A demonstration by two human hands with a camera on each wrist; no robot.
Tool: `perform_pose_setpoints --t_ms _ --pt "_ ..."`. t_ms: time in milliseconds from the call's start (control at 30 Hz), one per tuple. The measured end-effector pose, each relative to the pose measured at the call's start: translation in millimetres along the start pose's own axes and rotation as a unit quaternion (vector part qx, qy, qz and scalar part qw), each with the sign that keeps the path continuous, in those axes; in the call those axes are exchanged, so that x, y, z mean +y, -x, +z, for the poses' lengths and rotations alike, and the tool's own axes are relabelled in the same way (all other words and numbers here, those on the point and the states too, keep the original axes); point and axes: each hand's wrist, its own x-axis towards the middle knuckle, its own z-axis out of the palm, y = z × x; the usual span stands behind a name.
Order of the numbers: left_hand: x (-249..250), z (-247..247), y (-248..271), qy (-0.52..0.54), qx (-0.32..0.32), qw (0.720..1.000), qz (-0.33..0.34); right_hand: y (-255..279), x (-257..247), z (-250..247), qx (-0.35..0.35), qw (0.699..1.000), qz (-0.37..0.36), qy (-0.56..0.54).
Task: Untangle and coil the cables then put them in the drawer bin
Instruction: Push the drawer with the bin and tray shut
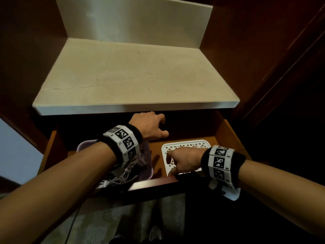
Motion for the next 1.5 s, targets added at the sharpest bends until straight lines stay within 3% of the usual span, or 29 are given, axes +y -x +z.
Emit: perform_pose_setpoints --t_ms 200,433,667,967,1500 --pt "24.1 4.1 -30.8 -0.009 -0.033 0.999 0.022 5.4 41.3 -20.1 -0.004 0.997 0.061 -0.047" --pt "54.4 25.8 -73.2 -0.007 -0.105 0.994 0.006 -15.6 99.6 -41.9 0.015 0.993 0.114 -0.009" --pt "67.7 60.6 -101.5 -0.015 -0.185 0.982 -0.023 -56.4 132.5 -43.7 -0.033 0.995 0.096 0.023" --pt "82.3 85.0 -128.0 -0.019 -0.264 0.964 -0.005 -89.8 155.5 -38.4 -0.101 0.989 0.088 0.060" --pt "82.2 95.1 -137.4 -0.019 -0.296 0.955 -0.006 -108.3 174.2 -19.8 -0.090 0.987 0.092 0.098"
